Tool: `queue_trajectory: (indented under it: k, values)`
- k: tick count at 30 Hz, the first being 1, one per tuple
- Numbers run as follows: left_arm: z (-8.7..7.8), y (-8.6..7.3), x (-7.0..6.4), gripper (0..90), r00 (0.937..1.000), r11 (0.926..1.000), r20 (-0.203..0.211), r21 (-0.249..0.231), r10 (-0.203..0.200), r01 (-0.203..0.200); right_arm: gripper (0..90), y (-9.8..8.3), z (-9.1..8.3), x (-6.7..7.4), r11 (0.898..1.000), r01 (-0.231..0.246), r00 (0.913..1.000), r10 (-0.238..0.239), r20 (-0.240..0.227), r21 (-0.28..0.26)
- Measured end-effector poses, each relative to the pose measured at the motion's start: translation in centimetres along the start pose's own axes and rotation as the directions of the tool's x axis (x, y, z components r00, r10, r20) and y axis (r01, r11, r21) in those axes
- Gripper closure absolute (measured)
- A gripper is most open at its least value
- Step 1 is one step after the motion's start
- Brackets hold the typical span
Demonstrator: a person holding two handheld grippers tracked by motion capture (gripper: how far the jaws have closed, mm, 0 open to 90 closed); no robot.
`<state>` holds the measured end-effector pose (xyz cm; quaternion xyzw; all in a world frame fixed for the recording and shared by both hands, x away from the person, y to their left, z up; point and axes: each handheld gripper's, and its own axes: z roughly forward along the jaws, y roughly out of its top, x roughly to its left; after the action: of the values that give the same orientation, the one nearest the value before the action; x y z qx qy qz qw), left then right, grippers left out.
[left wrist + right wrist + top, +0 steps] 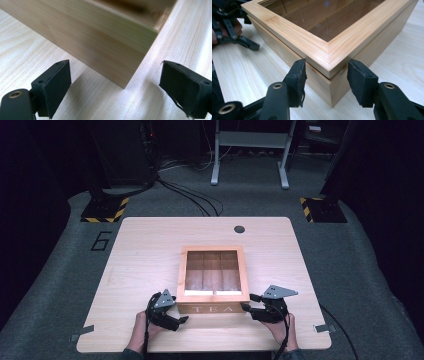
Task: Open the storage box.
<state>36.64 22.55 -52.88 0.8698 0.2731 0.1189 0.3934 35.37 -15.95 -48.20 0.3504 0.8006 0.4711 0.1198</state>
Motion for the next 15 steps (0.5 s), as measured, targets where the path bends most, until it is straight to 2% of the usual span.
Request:
queue_trajectory:
  k: [4, 5, 8, 9, 11, 12, 13, 15]
  values:
    - [0.0, 0.0, 0.0, 10.0, 1.0000, 1.0000, -0.003, -0.002, 0.001, -0.001, 49.7, -0.2, 0.0, 0.0, 1.000, -0.003, 1.0000, 0.003, -0.001, -0.009]
    - [0.0, 0.0, 0.0, 10.0, 1.0000, 1.0000, -0.001, -0.002, 0.000, 0.000, 49.0, -0.1, 0.0, 0.0, 1.000, 0.011, 0.9999, -0.011, 0.003, -0.006]
    - [0.0, 0.0, 0.0, 9.9, 1.0000, 1.0000, -0.008, -0.005, 0.001, -0.001, 43.4, 0.1, -0.3, 0.2, 1.000, 0.020, 0.9997, -0.019, 0.017, -0.012]
    - [0.0, 0.0, 0.0, 9.9, 1.0000, 1.0000, -0.009, -0.006, 0.001, -0.001, 39.7, 0.2, -0.5, 0.2, 1.000, 0.020, 0.9991, -0.019, 0.038, -0.008]
    - [-0.1, 0.0, 0.0, 9.9, 0.9999, 1.0000, -0.012, -0.007, 0.003, -0.003, 37.9, 0.2, -0.7, 0.1, 1.000, 0.018, 0.9990, -0.017, 0.041, -0.013]
    - [-0.1, 0.0, 0.0, 9.9, 0.9999, 1.0000, -0.010, -0.009, -0.005, 0.005, 33.7, 0.0, -1.2, -0.1, 1.000, 0.008, 0.9980, -0.007, 0.062, -0.020]
    - [-0.1, 0.0, 0.0, 9.9, 0.9999, 1.0000, -0.010, -0.009, -0.005, 0.005, 33.7, 0.0, -1.2, -0.1, 1.000, 0.008, 0.9980, -0.007, 0.062, -0.020]
    - [0.0, 0.0, 0.0, 9.9, 0.9999, 0.9999, -0.008, -0.005, -0.011, 0.011, 28.8, -0.5, -1.9, -0.7, 1.000, -0.005, 0.9955, 0.006, 0.094, -0.016]
